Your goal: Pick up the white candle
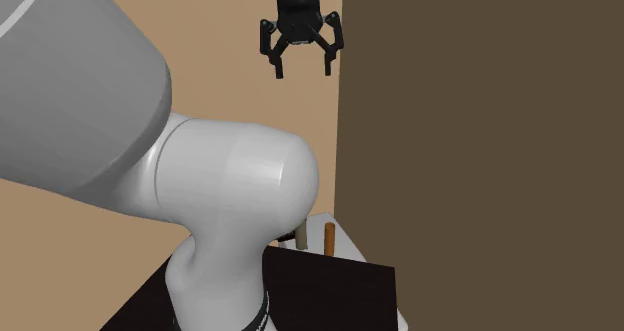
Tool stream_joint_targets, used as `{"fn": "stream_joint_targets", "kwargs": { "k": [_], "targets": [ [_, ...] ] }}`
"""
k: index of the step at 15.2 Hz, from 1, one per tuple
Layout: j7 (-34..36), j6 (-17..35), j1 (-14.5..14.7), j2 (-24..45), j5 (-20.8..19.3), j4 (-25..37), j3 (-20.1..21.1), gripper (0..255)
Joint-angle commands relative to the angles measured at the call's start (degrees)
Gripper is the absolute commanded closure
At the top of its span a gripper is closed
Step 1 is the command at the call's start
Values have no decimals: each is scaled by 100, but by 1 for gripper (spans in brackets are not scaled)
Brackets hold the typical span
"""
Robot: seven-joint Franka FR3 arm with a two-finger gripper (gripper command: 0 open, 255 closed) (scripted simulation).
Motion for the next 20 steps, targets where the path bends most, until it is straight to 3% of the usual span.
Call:
{"fn": "stream_joint_targets", "kwargs": {
  "k": [1,11,20],
  "targets": [
    [0,0,0,0,0,0,0,0],
    [168,2103,155,1450,187,-599,20,0],
    [231,3849,299,3325,371,-412,77,0]
  ]
}}
